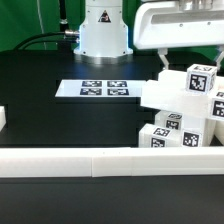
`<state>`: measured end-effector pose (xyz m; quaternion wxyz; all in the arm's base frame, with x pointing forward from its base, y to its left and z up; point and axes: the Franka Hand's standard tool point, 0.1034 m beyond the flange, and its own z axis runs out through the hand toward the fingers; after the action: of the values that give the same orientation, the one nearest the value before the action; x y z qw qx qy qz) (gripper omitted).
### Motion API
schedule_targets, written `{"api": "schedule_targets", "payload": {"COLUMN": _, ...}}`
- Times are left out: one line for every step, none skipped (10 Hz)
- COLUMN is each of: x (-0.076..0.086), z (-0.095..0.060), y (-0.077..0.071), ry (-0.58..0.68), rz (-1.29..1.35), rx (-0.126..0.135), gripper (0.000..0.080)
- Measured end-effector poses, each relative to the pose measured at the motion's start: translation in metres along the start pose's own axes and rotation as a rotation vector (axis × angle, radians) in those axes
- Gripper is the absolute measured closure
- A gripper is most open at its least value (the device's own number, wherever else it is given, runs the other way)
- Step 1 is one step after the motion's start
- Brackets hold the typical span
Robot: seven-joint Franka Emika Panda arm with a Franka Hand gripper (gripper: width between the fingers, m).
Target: Assemble chair
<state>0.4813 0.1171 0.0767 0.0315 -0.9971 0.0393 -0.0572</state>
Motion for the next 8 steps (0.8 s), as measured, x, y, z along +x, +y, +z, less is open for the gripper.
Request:
{"api": "schedule_targets", "payload": {"x": -0.004, "z": 0.002, "y": 0.002, "ry": -0.007, "rz": -0.013, "rx": -0.003, "gripper": 0.0150}}
{"api": "schedule_targets", "payload": {"x": -0.006, "z": 0.003, "y": 0.007, "ry": -0.003, "rz": -0.064, "rx": -0.006, "gripper": 0.0150}}
{"api": "schedule_targets", "payload": {"x": -0.011, "z": 0.006, "y": 0.012, "ry": 0.001, "rz": -0.064, "rx": -0.012, "gripper": 0.0150}}
{"api": "schedule_targets", "payload": {"x": -0.009, "z": 0.005, "y": 0.011, "ry": 0.003, "rz": -0.062, "rx": -0.011, "gripper": 0.0150}}
{"api": "schedule_targets", "payload": {"x": -0.009, "z": 0.005, "y": 0.011, "ry": 0.003, "rz": -0.062, "rx": -0.011, "gripper": 0.0150}}
{"api": "schedule_targets", "payload": {"x": -0.009, "z": 0.005, "y": 0.011, "ry": 0.003, "rz": -0.062, "rx": -0.011, "gripper": 0.0150}}
{"api": "schedule_targets", "payload": {"x": -0.010, "z": 0.006, "y": 0.011, "ry": 0.003, "rz": -0.064, "rx": -0.013, "gripper": 0.0150}}
{"api": "schedule_targets", "payload": {"x": -0.015, "z": 0.014, "y": 0.015, "ry": 0.016, "rz": -0.073, "rx": -0.023, "gripper": 0.0150}}
